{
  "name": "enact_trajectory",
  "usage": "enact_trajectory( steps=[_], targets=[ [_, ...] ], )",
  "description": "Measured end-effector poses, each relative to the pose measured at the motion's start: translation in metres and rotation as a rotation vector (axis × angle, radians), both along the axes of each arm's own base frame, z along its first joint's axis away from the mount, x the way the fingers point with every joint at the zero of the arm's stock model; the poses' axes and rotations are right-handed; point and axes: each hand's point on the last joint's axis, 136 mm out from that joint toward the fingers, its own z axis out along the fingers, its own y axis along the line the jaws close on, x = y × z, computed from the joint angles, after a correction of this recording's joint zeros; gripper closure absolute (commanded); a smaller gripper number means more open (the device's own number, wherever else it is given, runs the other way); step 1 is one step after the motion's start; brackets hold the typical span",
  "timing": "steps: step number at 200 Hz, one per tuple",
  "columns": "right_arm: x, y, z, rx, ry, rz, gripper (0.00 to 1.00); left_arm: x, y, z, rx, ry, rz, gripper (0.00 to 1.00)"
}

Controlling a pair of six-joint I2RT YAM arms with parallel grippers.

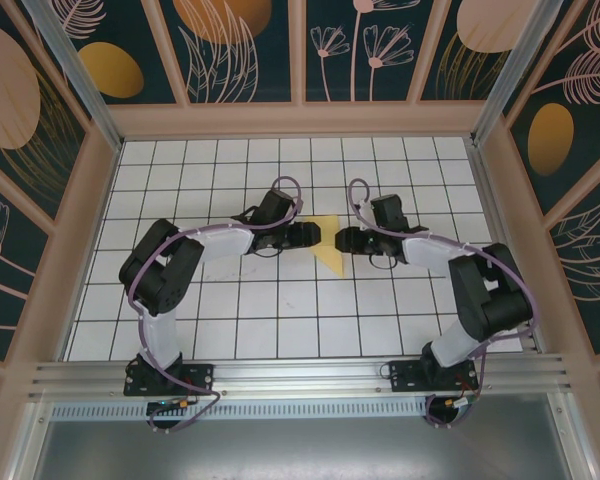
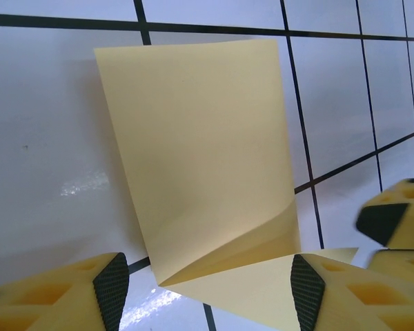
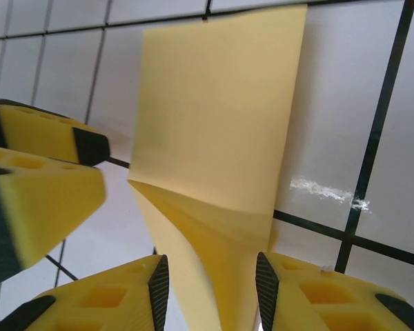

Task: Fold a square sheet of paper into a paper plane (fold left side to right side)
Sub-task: Fourth fold the wing at the center of the table.

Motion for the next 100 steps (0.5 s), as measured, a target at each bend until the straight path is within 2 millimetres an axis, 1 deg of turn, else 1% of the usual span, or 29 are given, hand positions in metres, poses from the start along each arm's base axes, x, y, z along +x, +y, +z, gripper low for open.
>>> enact_trajectory(
  steps=[24, 42, 100],
  targets=[
    [-0.001, -0.002, -0.017, -0.024, 0.046, -0.005, 0.67, -0.002, -0.001, -0.003, -0.003, 0.012, -0.008, 0.33],
    [-0.003, -0.004, -0.026, -0.042, 0.070, -0.009, 0.67, -0.003, -0.002, -0.005, -0.005, 0.018, -0.012, 0.33],
    [0.002, -0.005, -0.025, -0.055, 0.060, -0.021, 0.67, -0.006, -0.006, -0.012, -0.021, 0.052, -0.022, 0.37]
  ],
)
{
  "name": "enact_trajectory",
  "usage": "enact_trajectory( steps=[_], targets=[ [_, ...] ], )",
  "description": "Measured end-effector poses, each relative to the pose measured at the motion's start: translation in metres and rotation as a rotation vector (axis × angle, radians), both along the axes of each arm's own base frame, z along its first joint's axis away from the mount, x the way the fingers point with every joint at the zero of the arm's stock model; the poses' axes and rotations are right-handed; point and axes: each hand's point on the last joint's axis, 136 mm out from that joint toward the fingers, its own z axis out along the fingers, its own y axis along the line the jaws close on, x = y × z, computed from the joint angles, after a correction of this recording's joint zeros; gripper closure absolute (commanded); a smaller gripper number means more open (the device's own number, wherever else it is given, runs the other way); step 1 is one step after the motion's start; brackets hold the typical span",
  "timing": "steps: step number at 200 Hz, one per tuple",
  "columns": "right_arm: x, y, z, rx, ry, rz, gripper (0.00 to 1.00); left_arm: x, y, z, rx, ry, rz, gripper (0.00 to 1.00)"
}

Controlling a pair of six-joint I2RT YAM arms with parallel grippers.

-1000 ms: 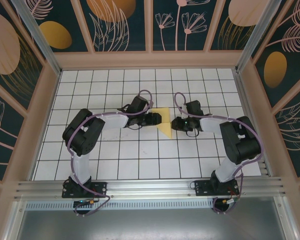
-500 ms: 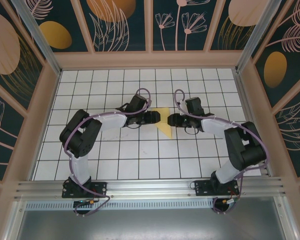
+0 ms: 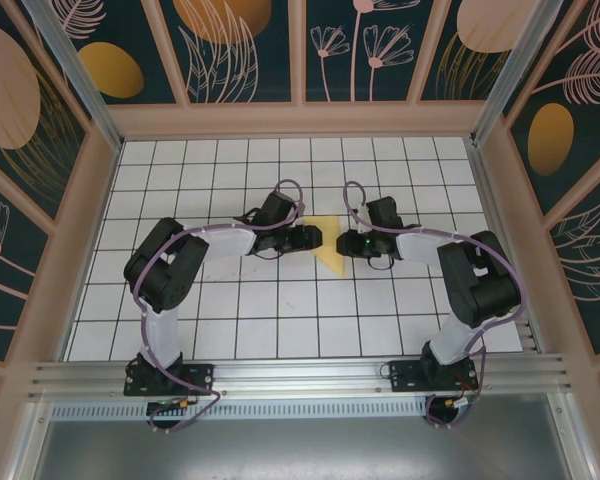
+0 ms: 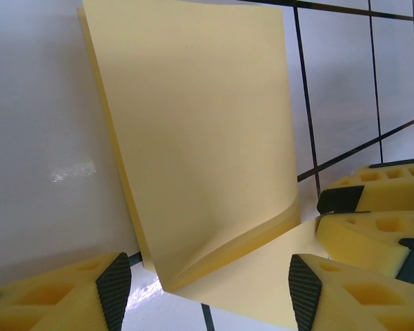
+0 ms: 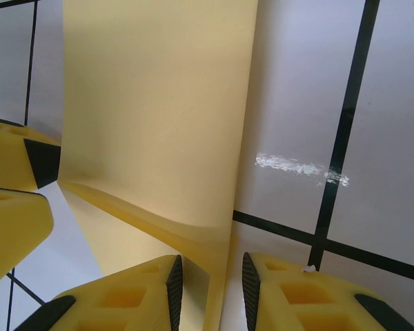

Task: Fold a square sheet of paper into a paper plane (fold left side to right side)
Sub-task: Fourth fold the wing at the center of the table.

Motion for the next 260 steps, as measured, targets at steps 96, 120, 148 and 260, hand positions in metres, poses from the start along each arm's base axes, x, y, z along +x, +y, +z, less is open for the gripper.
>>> enact_trajectory(
  steps=[96, 120, 148, 260],
  targets=[
    [0.005, -0.006, 0.002, -0.031, -0.027, -0.023, 0.63, -0.001, -0.007, -0.004, -0.038, 0.047, 0.010, 0.67],
    [0.010, -0.009, 0.022, -0.048, -0.098, -0.043, 0.58, -0.001, -0.007, -0.003, -0.043, 0.048, 0.013, 0.67],
    [0.003, 0.000, 0.056, -0.092, -0.237, -0.039, 0.54, 0.000, -0.008, -0.003, -0.047, 0.048, 0.016, 0.68],
    [-0.040, 0.038, 0.023, -0.212, -0.311, 0.083, 0.51, 0.004, -0.011, 0.008, -0.081, 0.041, 0.040, 0.67]
  ],
)
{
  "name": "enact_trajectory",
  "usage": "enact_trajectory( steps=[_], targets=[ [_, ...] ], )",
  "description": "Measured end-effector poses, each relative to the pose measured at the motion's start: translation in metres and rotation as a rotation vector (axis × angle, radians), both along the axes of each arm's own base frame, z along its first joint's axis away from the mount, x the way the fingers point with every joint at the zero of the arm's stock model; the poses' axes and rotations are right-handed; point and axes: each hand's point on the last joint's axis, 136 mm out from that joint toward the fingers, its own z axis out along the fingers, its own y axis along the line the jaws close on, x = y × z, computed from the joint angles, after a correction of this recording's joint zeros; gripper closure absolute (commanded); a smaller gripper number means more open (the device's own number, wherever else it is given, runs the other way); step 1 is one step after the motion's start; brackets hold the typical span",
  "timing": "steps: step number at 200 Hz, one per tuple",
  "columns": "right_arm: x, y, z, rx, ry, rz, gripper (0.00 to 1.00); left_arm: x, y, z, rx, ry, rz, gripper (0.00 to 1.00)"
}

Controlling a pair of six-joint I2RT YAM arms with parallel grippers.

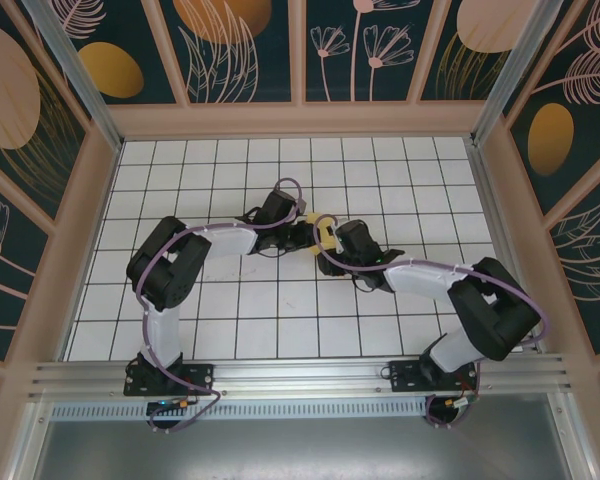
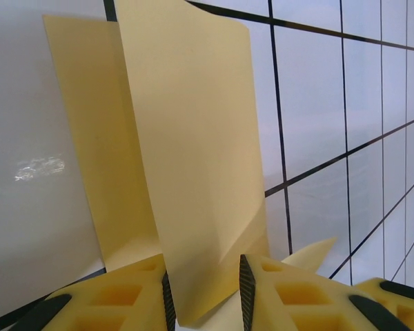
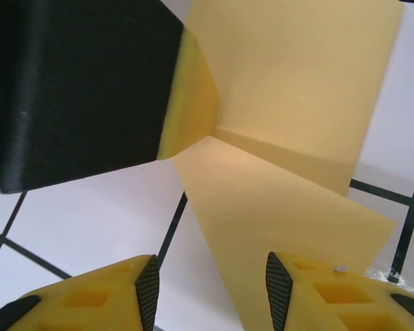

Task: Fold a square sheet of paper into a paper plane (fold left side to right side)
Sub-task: Fourth fold the wing at the center of the table.

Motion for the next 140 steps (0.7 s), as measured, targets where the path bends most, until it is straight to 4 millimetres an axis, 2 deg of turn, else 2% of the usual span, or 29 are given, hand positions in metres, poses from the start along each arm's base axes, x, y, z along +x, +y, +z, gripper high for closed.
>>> enact_trajectory(
  steps=[58, 97, 140],
  targets=[
    [0.009, -0.004, -0.004, -0.028, -0.032, -0.028, 0.50, 0.002, -0.002, 0.004, -0.011, -0.001, 0.008, 0.67],
    [0.008, -0.004, -0.007, -0.044, -0.036, -0.022, 0.45, 0.005, -0.004, 0.009, -0.022, -0.009, 0.011, 0.67],
    [0.005, -0.002, -0.014, -0.073, -0.041, -0.014, 0.45, 0.009, -0.007, 0.015, -0.031, -0.020, 0.011, 0.67]
  ],
)
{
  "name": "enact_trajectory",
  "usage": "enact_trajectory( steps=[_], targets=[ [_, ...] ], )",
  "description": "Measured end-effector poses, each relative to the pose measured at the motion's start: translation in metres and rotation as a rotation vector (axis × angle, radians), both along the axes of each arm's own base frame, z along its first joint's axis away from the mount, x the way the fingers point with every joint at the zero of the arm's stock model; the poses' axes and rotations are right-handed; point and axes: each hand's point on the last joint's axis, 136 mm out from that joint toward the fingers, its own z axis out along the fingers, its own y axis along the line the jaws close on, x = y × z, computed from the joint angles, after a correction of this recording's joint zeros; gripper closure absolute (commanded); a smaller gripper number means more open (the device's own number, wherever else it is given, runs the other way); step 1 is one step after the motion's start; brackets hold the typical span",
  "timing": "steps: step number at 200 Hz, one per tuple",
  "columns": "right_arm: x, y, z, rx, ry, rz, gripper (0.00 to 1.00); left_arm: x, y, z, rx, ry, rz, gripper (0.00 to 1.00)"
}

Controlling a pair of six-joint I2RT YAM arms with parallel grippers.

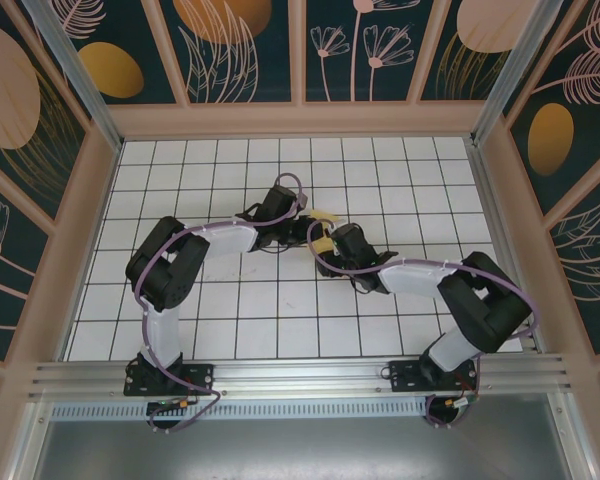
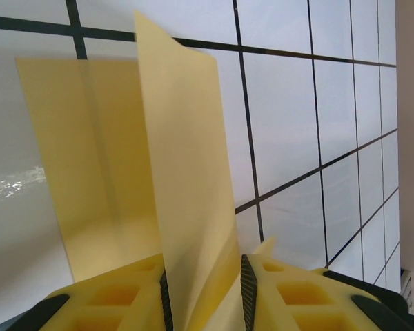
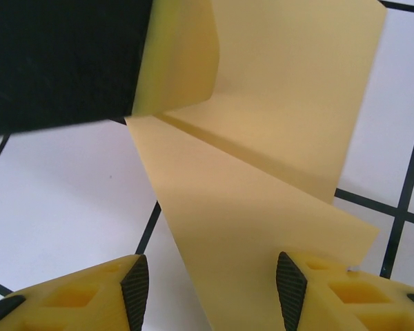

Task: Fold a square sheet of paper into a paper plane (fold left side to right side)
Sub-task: Fourth fold the wing at the center of the table.

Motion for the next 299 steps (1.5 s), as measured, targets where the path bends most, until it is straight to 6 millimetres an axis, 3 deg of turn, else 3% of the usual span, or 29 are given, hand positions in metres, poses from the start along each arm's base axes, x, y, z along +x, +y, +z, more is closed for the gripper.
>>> enact_trajectory(
  steps=[54, 121, 177, 221, 257, 299],
  targets=[
    [0.002, -0.008, -0.007, -0.035, -0.009, -0.028, 0.45, 0.003, -0.003, 0.006, -0.010, -0.010, -0.002, 0.66],
    [0.004, -0.010, -0.010, -0.051, -0.014, -0.042, 0.63, 0.005, -0.004, 0.009, -0.012, -0.014, -0.002, 0.63],
    [0.000, -0.015, -0.018, -0.055, -0.004, -0.045, 0.75, 0.004, 0.001, 0.008, 0.015, -0.012, 0.005, 0.47],
    [-0.003, -0.020, -0.021, -0.007, 0.023, -0.055, 0.80, 0.013, 0.014, 0.036, 0.008, -0.066, 0.035, 0.38],
    [-0.001, -0.024, -0.013, 0.078, 0.041, -0.068, 0.83, 0.015, 0.024, 0.056, -0.004, -0.106, 0.061, 0.39],
    [0.004, -0.026, -0.004, 0.177, 0.062, -0.059, 0.85, -0.001, 0.030, 0.035, 0.001, -0.059, 0.044, 0.46]
  ],
)
